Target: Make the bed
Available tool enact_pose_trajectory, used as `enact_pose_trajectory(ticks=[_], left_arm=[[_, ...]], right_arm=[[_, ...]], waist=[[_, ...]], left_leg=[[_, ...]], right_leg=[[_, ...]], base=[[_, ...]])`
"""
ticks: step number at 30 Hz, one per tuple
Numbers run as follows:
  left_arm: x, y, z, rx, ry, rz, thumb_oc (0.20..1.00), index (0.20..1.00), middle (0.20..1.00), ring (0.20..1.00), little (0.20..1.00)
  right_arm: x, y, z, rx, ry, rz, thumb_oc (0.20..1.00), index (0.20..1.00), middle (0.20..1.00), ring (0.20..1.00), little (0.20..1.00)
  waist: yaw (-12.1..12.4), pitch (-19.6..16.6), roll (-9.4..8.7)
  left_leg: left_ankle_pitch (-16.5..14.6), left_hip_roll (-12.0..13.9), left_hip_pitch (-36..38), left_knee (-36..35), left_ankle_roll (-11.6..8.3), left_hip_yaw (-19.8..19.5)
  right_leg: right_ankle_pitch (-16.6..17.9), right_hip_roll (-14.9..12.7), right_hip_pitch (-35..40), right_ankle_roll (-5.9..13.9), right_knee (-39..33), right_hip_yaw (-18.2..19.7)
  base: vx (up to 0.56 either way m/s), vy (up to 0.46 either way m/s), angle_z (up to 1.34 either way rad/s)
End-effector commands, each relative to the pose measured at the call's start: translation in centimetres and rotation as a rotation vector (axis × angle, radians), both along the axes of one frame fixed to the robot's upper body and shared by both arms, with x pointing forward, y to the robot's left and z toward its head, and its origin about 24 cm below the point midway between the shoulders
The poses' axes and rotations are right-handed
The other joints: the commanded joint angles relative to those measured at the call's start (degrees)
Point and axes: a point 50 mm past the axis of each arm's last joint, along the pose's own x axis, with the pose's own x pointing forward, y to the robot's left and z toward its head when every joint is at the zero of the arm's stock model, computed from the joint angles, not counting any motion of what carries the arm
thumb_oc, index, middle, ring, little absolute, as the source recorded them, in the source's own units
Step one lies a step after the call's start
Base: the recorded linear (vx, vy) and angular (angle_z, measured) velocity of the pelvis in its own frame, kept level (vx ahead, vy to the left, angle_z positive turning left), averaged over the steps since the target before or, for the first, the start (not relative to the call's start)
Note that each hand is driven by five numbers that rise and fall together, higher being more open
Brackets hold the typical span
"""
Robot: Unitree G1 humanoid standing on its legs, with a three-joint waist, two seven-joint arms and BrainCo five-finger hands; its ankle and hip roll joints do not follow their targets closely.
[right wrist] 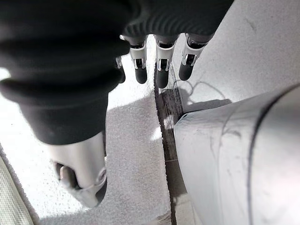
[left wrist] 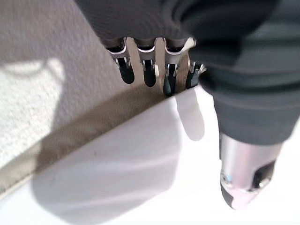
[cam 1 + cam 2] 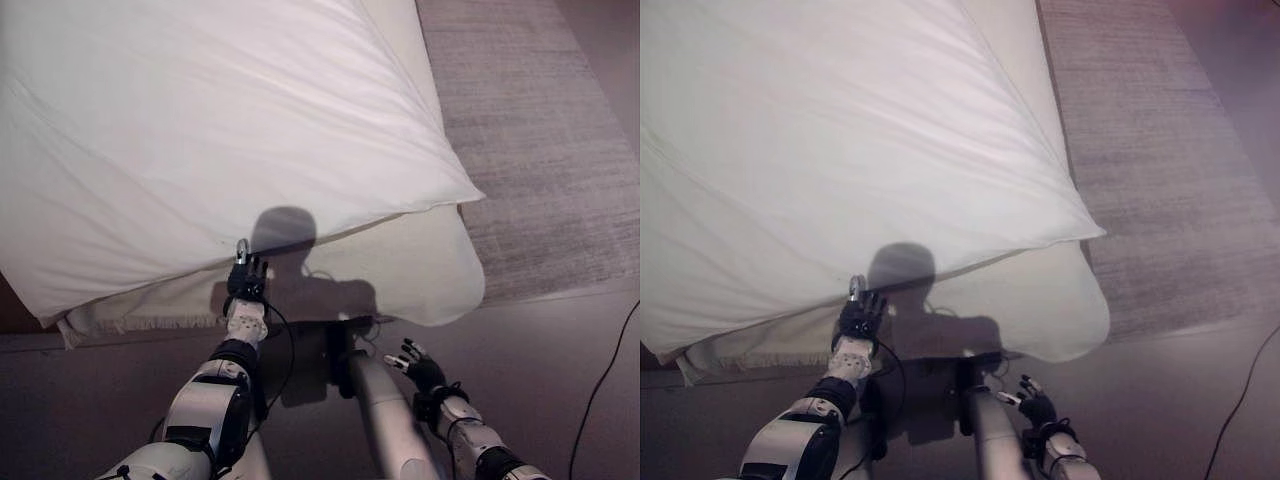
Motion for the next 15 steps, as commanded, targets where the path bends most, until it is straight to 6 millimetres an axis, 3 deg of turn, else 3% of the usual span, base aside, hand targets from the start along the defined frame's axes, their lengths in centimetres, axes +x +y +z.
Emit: enact_pose_trajectory(ticks=[1,13,14,15], left_arm=[[1.3,1.7,2.9,0.012,-0.103,0.081,1.0,1.0,1.0,1.0,1.0],[2.4,3.8,6.2,0.024,-0.201,0.142,1.0,1.0,1.0,1.0,1.0],[2.7,3.8,6.8,0.018,-0.211,0.151,0.758,0.758,0.758,0.758,0.758],[2.8,3.8,7.2,0.016,-0.224,0.156,0.42,0.42,0.42,0.42,0.42]], right_arm=[[-0.5,0.2,0.0,-0.001,-0.026,0.01,1.0,1.0,1.0,1.0,1.0],[-0.8,0.0,-0.1,-0.019,-0.018,0.018,1.0,1.0,1.0,1.0,1.0],[-0.8,0.0,-0.1,-0.019,-0.021,0.021,1.0,1.0,1.0,1.0,1.0],[-0.7,0.1,0.0,-0.019,-0.022,0.02,1.0,1.0,1.0,1.0,1.0]], waist=[[-0.3,-2.8,-0.16],[-0.2,-3.1,-0.12],[-0.2,-3.2,-0.05],[-0.2,-3.1,-0.05]], left_leg=[[-0.7,-0.5,-2.1,1.2,0.82,0.5],[-0.2,-0.1,-2.4,1.0,0.28,0.4],[-0.2,-0.1,-2.4,1.0,0.21,0.5],[-0.2,-0.1,-2.4,1.0,0.25,0.6]], right_leg=[[4.5,-1.9,0.3,5.8,-5.5,3.8],[4.8,-1.9,-0.2,5.79,-5.8,3.7],[4.8,-1.9,-0.2,5.81,-5.9,3.7],[4.9,-1.8,-0.4,5.84,-5.8,3.8]], base=[[0.0,0.0,0.0],[0.0,0.0,0.0],[0.0,0.0,0.0],[0.0,0.0,0.0]])
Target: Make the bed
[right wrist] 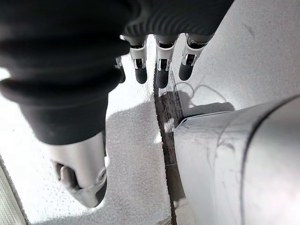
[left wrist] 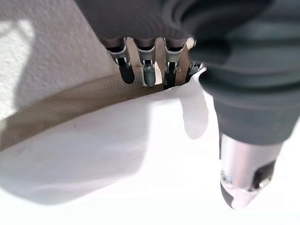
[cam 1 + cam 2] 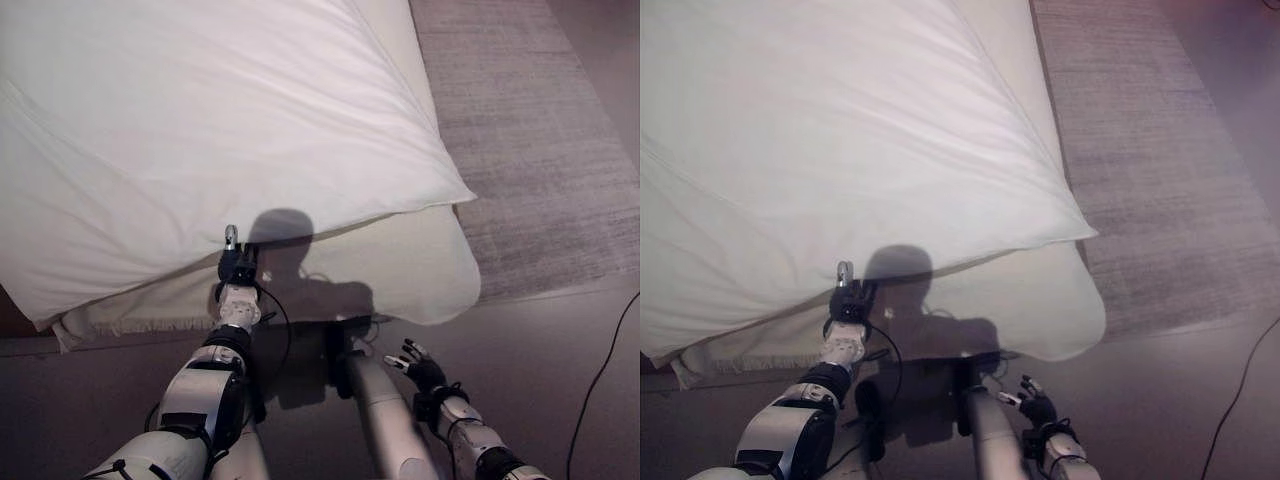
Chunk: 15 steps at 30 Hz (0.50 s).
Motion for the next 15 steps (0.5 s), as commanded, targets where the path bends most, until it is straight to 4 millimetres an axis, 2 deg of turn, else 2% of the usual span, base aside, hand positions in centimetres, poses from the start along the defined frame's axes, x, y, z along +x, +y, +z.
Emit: enact_pose_trajectory(ticks=[1,2,6,9,11,14,15], left_arm=[[1.3,2.5,4.5,0.026,-0.155,0.109,0.42,0.42,0.42,0.42,0.42],[1.5,2.5,5.1,0.028,-0.186,0.11,0.2,0.2,0.2,0.2,0.2],[1.6,1.1,6.3,0.007,-0.296,0.076,0.2,0.2,0.2,0.2,0.2],[1.5,-1.5,7.7,-0.046,-0.415,0.033,0.2,0.2,0.2,0.2,0.2],[1.4,-2.0,7.9,-0.06,-0.432,0.025,0.2,0.2,0.2,0.2,0.2],[1.0,-4.1,9.3,-0.089,-0.534,-0.03,0.2,0.2,0.2,0.2,0.2],[1.0,-4.1,9.3,-0.088,-0.534,-0.03,0.2,0.2,0.2,0.2,0.2]], right_arm=[[-0.7,0.1,0.0,-0.014,-0.024,0.021,1.0,1.0,1.0,1.0,1.0],[-0.6,0.2,0.0,-0.015,-0.023,0.024,1.0,1.0,1.0,1.0,1.0],[-0.5,0.7,0.1,0.003,-0.032,0.03,1.0,1.0,1.0,1.0,1.0],[0.2,1.7,0.9,0.054,-0.081,0.015,1.0,1.0,1.0,1.0,1.0],[0.5,2.0,1.2,0.076,-0.095,0.005,1.0,1.0,1.0,1.0,1.0],[1.9,3.2,2.9,0.182,-0.178,-0.008,1.0,1.0,1.0,1.0,1.0],[1.9,3.2,2.9,0.183,-0.178,-0.009,1.0,1.0,1.0,1.0,1.0]], waist=[[-0.1,-3.1,0.16],[-0.1,-3.1,0.24],[0.3,-2.8,0.48],[0.9,-2.3,0.63],[1.1,-2.1,0.65],[1.8,-1.2,0.99],[1.8,-1.4,0.98]], left_leg=[[-0.1,-0.5,-2.4,0.9,0.34,0.6],[-0.2,-0.4,-2.4,0.9,0.4,0.6],[-0.2,-0.7,-1.8,0.8,0.51,0.6],[0.1,-1.1,-1.6,0.3,0.57,0.5],[0.2,-1.1,-1.6,0.3,0.58,0.4],[0.5,-1.6,-0.9,-0.9,0.55,0.4],[0.9,-1.7,-1.1,-1.1,0.6,0.4]], right_leg=[[4.9,-2.2,-0.3,5.69,-5.7,3.8],[5.0,-2.2,-0.4,5.79,-5.7,3.8],[5.1,-2.3,0.0,5.9,-5.9,4.0],[5.3,-2.3,0.5,5.87,-6.6,4.0],[5.4,-2.3,0.7,5.86,-6.8,3.9],[5.6,-2.5,1.5,5.89,-7.7,3.7],[5.9,-2.6,1.4,5.88,-7.9,3.7]], base=[[0.0,0.0,0.0],[0.0,0.008,-0.03],[0.02,0.003,-0.05],[0.0,0.0,0.0],[0.0,0.0,0.0],[0.0,0.0,0.0],[0.0,0.0,0.0]])
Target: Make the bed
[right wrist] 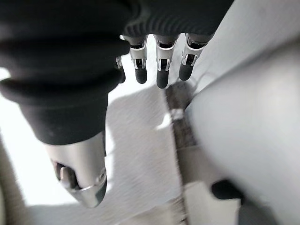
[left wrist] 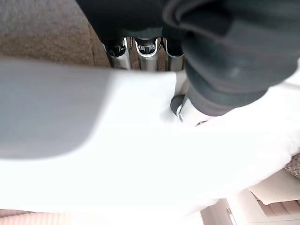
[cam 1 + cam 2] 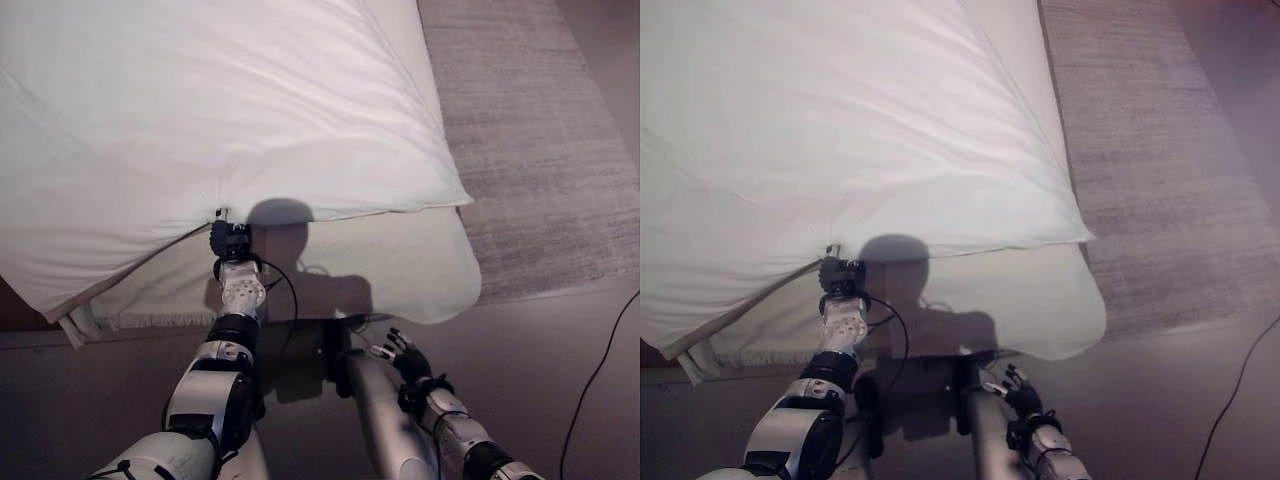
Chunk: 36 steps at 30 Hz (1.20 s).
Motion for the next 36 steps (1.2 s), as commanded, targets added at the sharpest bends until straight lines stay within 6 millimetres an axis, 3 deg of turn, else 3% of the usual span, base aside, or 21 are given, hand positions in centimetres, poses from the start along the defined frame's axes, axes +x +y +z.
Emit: enact_pose_trajectory(ticks=[1,4,7,8,10,11,13,14,15,16,17,19,25,28,30,31,36], left_arm=[[0.2,-2.5,4.8,0.089,-0.268,-0.089,0.2,0.2,0.2,0.2,0.2],[-0.2,-3.4,5.6,0.076,-0.326,-0.115,0.2,0.2,0.2,0.2,0.2],[-0.2,-3.4,5.6,0.076,-0.327,-0.114,0.2,0.2,0.2,0.2,0.2],[-0.7,-5.1,7.3,0.047,-0.408,-0.153,0.2,0.2,0.2,0.2,0.2],[-1.4,-6.4,8.6,0.022,-0.472,-0.182,0.2,0.2,0.2,0.2,0.2],[-1.4,-6.4,8.7,0.023,-0.473,-0.182,0.2,0.2,0.2,0.2,0.2],[-2.0,-7.3,9.5,0.003,-0.515,-0.199,0.2,0.2,0.2,0.2,0.2],[-2.1,-7.3,9.6,0.004,-0.516,-0.199,0.2,0.2,0.2,0.2,0.2],[-2.4,-7.6,10.3,-0.012,-0.546,-0.201,0.2,0.2,0.2,0.2,0.2],[-2.4,-7.7,10.4,-0.011,-0.548,-0.202,0.2,0.2,0.2,0.2,0.2],[-2.8,-7.6,11.1,-0.017,-0.575,-0.191,0.2,0.2,0.2,0.2,0.2],[-3.0,-7.6,11.4,-0.014,-0.587,-0.192,0.2,0.2,0.2,0.2,0.2],[-3.5,-6.5,11.9,0.036,-0.543,-0.108,0.2,0.2,0.2,0.2,0.2],[-4.0,-5.6,12.0,0.059,-0.531,-0.045,0.2,0.2,0.2,0.2,0.2],[-4.0,-5.6,12.0,0.06,-0.53,-0.045,0.2,0.2,0.2,0.2,0.2],[-4.3,-4.8,11.7,0.052,-0.518,-0.008,0.2,0.2,0.2,0.2,0.2],[-4.7,-4.0,11.3,0.054,-0.505,0.023,0.2,0.2,0.2,0.2,0.2]], right_arm=[[0.5,0.5,1.5,0.103,-0.093,-0.025,1.0,1.0,1.0,1.0,1.0],[1.5,1.6,2.8,0.181,-0.145,-0.016,1.0,1.0,1.0,1.0,1.0],[1.5,1.6,2.8,0.182,-0.146,-0.016,1.0,1.0,1.0,1.0,1.0],[3.0,3.2,4.2,0.41,-0.164,-0.092,1.0,1.0,1.0,1.0,1.0],[4.4,4.8,5.5,0.646,-0.169,-0.153,1.0,1.0,1.0,1.0,1.0],[4.5,4.8,5.5,0.648,-0.17,-0.152,1.0,1.0,1.0,1.0,1.0],[5.7,6.4,6.8,0.873,-0.159,-0.207,1.0,1.0,1.0,1.0,1.0],[5.8,6.4,6.8,0.875,-0.16,-0.207,1.0,1.0,1.0,1.0,1.0],[6.9,7.5,8.3,1.008,-0.17,-0.222,1.0,1.0,1.0,1.0,1.0],[7.0,7.5,8.4,1.011,-0.173,-0.222,1.0,1.0,1.0,1.0,1.0],[8.1,8.3,10.3,1.093,-0.2,-0.19,1.0,1.0,1.0,1.0,1.0],[8.5,8.8,11.4,1.128,-0.222,-0.162,1.0,1.0,1.0,1.0,1.0],[9.8,9.1,15.6,1.267,-0.344,-0.119,1.0,1.0,1.0,1.0,1.0],[10.6,7.9,18.3,1.338,-0.464,-0.123,1.0,1.0,1.0,1.0,1.0],[10.6,7.9,18.3,1.338,-0.465,-0.123,1.0,1.0,1.0,1.0,1.0],[10.7,6.9,19.7,1.363,-0.546,-0.114,1.0,1.0,1.0,1.0,1.0],[10.8,5.0,21.0,1.406,-0.662,-0.137,1.0,1.0,1.0,1.0,1.0]], waist=[[0.5,-1.4,1.84],[1.1,-0.9,1.99],[1.1,-1.1,1.97],[2.1,-0.4,2.84],[3.2,0.4,3.58],[3.2,0.3,3.54],[4.4,0.8,4.36],[4.4,0.8,4.33],[5.3,1.3,4.86],[5.3,1.3,4.84],[6.0,1.7,5.01],[6.4,1.9,5.05],[7.3,2.8,5.4],[7.7,2.7,6.13],[7.6,2.6,6.18],[7.6,2.4,6.38],[7.4,1.6,6.78]], left_leg=[[0.7,-1.5,-0.7,-1.1,0.54,0.2],[1.0,-1.8,-0.4,-1.5,0.74,0.0],[1.3,-1.8,-0.7,-1.7,0.79,0.0],[1.4,-2.4,-0.4,-2.3,1.01,-0.3],[1.6,-3.0,0.1,-3.0,1.31,-0.7],[2.0,-3.0,-0.2,-3.1,1.35,-0.7],[1.7,-3.5,0.0,-3.2,1.57,-1.2],[2.0,-3.5,-0.3,-3.3,1.61,-1.3],[1.9,-4.1,-0.1,-3.6,1.66,-1.7],[2.3,-4.1,-0.4,-3.7,1.7,-1.7],[2.2,-4.7,-0.3,-3.9,1.78,-2.3],[2.4,-5.0,-0.3,-4.4,1.72,-2.5],[2.9,-5.8,-1.1,-4.4,2.36,-3.4],[3.2,-6.2,-1.6,-4.6,2.46,-3.6],[3.2,-6.2,-1.8,-4.5,2.46,-3.7],[3.2,-6.2,-2.3,-4.1,2.46,-3.8],[3.1,-6.2,-2.9,-4.1,2.59,-3.9]], right_leg=[[5.0,-2.3,1.7,6.12,-7.4,3.4],[5.4,-2.3,2.2,6.1,-8.1,3.5],[5.7,-2.3,1.9,6.09,-8.3,3.5],[5.7,-2.7,2.7,6.18,-8.8,3.1],[5.7,-2.8,3.4,6.24,-9.2,2.7],[6.1,-2.9,3.2,6.22,-9.3,2.7],[5.5,-3.1,3.9,6.19,-9.2,2.2],[5.8,-3.1,3.7,6.17,-9.3,2.2],[5.6,-3.3,4.2,6.18,-9.4,1.8],[5.9,-3.3,4.0,6.16,-9.5,1.8],[5.7,-3.6,4.4,6.18,-9.6,1.3],[5.8,-3.7,4.5,6.17,-9.8,1.1],[6.1,-4.6,3.8,6.23,-8.9,0.2],[5.8,-5.1,3.3,6.25,-8.4,-0.1],[5.8,-5.1,3.2,6.24,-8.3,-0.1],[5.6,-5.2,2.7,6.17,-7.9,-0.2],[5.3,-5.1,1.7,6.16,-7.3,-0.2]], base=[[-0.02,0.008,0.06],[0.0,0.005,0.06],[0.0,0.0,0.0],[0.0,0.0,0.0],[0.0,0.032,0.09],[0.01,0.023,0.14],[0.0,0.023,0.05],[0.0,0.021,0.12],[-0.02,0.006,0.17],[0.01,0.013,0.22],[-0.02,0.008,0.16],[0.0,-0.001,0.2],[0.0,0.021,0.18],[-0.01,0.015,0.03],[0.0,0.013,0.08],[0.0,0.014,0.05],[0.0,0.004,0.01]])
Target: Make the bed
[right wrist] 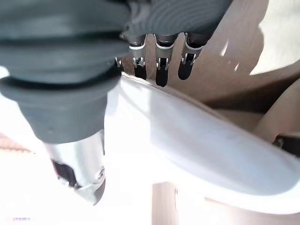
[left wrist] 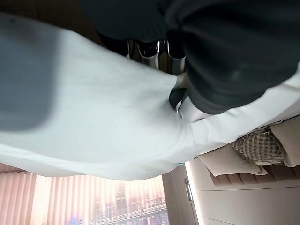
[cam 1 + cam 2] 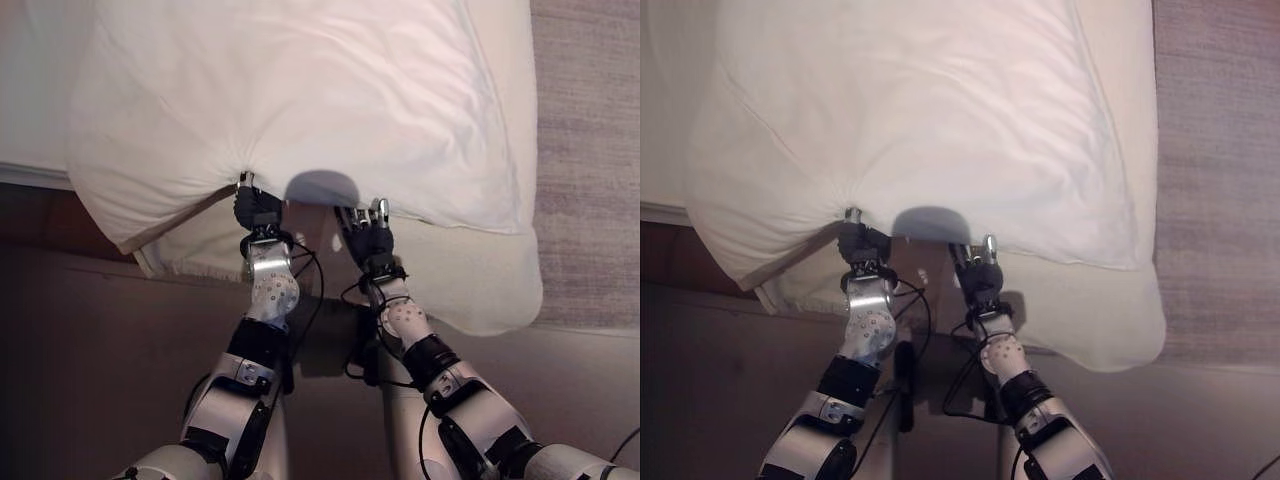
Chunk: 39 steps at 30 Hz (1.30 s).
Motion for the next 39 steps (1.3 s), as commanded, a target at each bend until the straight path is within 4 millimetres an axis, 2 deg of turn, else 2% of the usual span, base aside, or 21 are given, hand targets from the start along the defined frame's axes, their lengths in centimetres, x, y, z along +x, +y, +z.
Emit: enact_pose_trajectory(ticks=[1,5,10,11,12,14,16,18,20,22,23,24,26,27,32,39], left_arm=[[-1.9,1.7,3.7,0.053,-0.214,0.128,0.2,0.2,0.2,0.2,0.2],[-2.6,2.2,4.2,0.038,-0.24,0.161,0.2,0.2,0.2,0.2,0.2],[-3.4,2.5,5.2,0.073,-0.281,0.178,0.2,0.2,0.2,0.2,0.2],[-3.4,2.5,5.2,0.073,-0.281,0.178,0.2,0.2,0.2,0.2,0.2],[-3.7,2.8,5.5,0.094,-0.299,0.184,0.2,0.2,0.2,0.2,0.2],[-3.8,2.8,5.6,0.102,-0.301,0.185,0.2,0.2,0.2,0.2,0.2],[-3.9,3.4,5.9,0.127,-0.309,0.202,0.2,0.2,0.2,0.2,0.2],[-4.0,3.5,6.0,0.135,-0.311,0.208,0.2,0.2,0.2,0.2,0.2],[-4.2,4.1,6.2,0.149,-0.314,0.231,0.2,0.2,0.2,0.2,0.2],[-4.3,4.1,6.3,0.149,-0.317,0.23,0.2,0.2,0.2,0.2,0.2],[-4.6,4.6,6.5,0.161,-0.331,0.25,0.2,0.2,0.2,0.2,0.2],[-4.9,4.8,6.7,0.167,-0.343,0.257,0.2,0.2,0.2,0.2,0.2],[-4.9,4.8,6.7,0.167,-0.344,0.257,0.2,0.2,0.2,0.2,0.2],[-5.3,5.5,6.6,0.18,-0.344,0.279,0.2,0.2,0.2,0.2,0.2],[-5.4,6.2,6.3,0.196,-0.325,0.303,0.2,0.2,0.2,0.2,0.2],[-5.3,6.5,6.0,0.187,-0.307,0.316,0.2,0.2,0.2,0.2,0.2]], right_arm=[[0.1,-2.4,2.4,0.117,-0.134,-0.118,1.0,1.0,1.0,1.0,1.0],[0.5,-4.4,2.3,0.107,-0.115,-0.183,1.0,1.0,1.0,1.0,1.0],[0.9,-7.0,0.8,0.025,-0.008,-0.255,1.0,1.0,1.0,1.0,1.0],[0.9,-7.0,0.8,0.025,-0.008,-0.255,1.0,1.0,1.0,1.0,1.0],[1.2,-8.4,0.0,-0.003,0.068,-0.29,1.0,1.0,1.0,1.0,1.0],[1.4,-8.6,-0.1,-0.02,0.088,-0.297,1.0,1.0,1.0,1.0,1.0],[1.9,-10.4,-0.8,-0.109,0.178,-0.331,1.0,1.0,1.0,1.0,1.0],[2.2,-11.1,-0.8,-0.124,0.21,-0.352,1.0,1.0,1.0,1.0,1.0],[2.9,-13.0,-0.3,-0.128,0.269,-0.415,1.0,1.0,1.0,1.0,1.0],[3.0,-13.0,-0.2,-0.127,0.266,-0.415,1.0,1.0,1.0,1.0,1.0],[3.4,-14.4,0.5,-0.121,0.288,-0.459,1.0,1.0,1.0,1.0,1.0],[3.6,-14.9,1.1,-0.114,0.286,-0.473,1.0,1.0,1.0,1.0,1.0],[3.7,-14.9,1.1,-0.114,0.285,-0.473,1.0,1.0,1.0,1.0,1.0],[3.8,-15.8,2.0,-0.114,0.285,-0.506,1.0,1.0,1.0,1.0,1.0],[3.8,-16.9,3.1,-0.103,0.266,-0.552,1.0,1.0,1.0,1.0,1.0],[3.5,-17.9,3.1,-0.103,0.257,-0.582,1.0,1.0,1.0,1.0,1.0]], waist=[[0.8,-4.4,2.6],[0.8,-4.8,3.0],[1.1,-5.0,3.49],[1.1,-5.0,3.5],[1.3,-5.3,3.56],[1.4,-5.3,3.62],[1.7,-5.3,3.65],[2.0,-5.2,3.69],[2.5,-4.9,3.87],[2.6,-4.7,3.86],[3.0,-4.4,4.03],[3.2,-4.2,4.1],[3.2,-4.2,4.09],[3.3,-4.0,4.01],[3.2,-3.7,3.95],[2.8,-3.9,4.05]], left_leg=[[-0.6,-1.1,-2.7,0.5,0.53,0.1],[-0.5,-1.3,-3.3,0.7,0.55,-0.2],[-0.3,-1.6,-3.7,0.5,0.89,-0.5],[-0.3,-1.6,-3.7,0.5,0.9,-0.5],[-0.4,-1.7,-4.0,0.7,0.96,-0.6],[-0.5,-1.7,-4.0,0.6,1.07,-0.5],[-0.5,-1.6,-4.1,0.7,0.99,-0.4],[-0.5,-1.6,-4.1,0.7,0.98,-0.3],[-0.5,-1.7,-4.0,0.6,1.24,-0.2],[-0.6,-1.7,-4.0,0.6,1.26,-0.1],[-0.6,-1.8,-3.7,0.5,1.23,0.0],[-0.5,-2.0,-3.8,0.3,1.26,0.0],[-0.5,-2.0,-3.7,0.2,1.26,0.0],[-0.5,-1.9,-3.7,0.2,1.43,0.1],[-0.5,-1.8,-3.4,0.1,1.42,0.6],[-0.7,-1.9,-3.0,0.2,1.45,0.8]], right_leg=[[5.3,-0.2,0.1,5.2,-6.6,3.7],[5.1,-0.2,-0.6,5.23,-6.0,3.8],[5.2,-0.4,-1.2,5.42,-6.1,3.7],[5.2,-0.4,-1.2,5.42,-6.1,3.7],[5.2,-0.6,-1.5,5.46,-6.1,3.7],[5.2,-0.6,-1.5,5.48,-6.1,3.7],[5.3,-0.7,-1.6,5.54,-6.1,3.7],[5.4,-0.7,-1.7,5.59,-6.1,3.6],[5.6,-0.8,-1.7,5.79,-6.2,3.6],[5.6,-0.8,-1.7,5.81,-6.2,3.7],[5.5,-1.0,-1.4,5.9,-6.2,3.6],[5.7,-1.0,-1.6,5.92,-6.3,3.7],[5.7,-1.0,-1.6,5.92,-6.3,3.7],[5.8,-1.0,-1.6,5.96,-6.3,3.8],[6.0,-1.1,-1.5,6.11,-6.5,4.1],[5.7,-1.2,-1.6,6.04,-6.0,4.4]], base=[[0.0,0.0,0.0],[0.0,0.0,0.0],[0.0,0.0,0.0],[0.0,0.0,0.0],[0.0,0.0,0.0],[0.0,0.0,0.0],[0.0,0.0,0.0],[0.0,0.0,0.0],[0.0,0.0,0.0],[0.0,0.0,0.0],[0.0,0.008,-0.03],[0.0,0.0,0.0],[0.0,0.007,0.02],[0.0,0.0,0.0],[0.0,0.0,0.0],[0.0,0.0,0.0]])
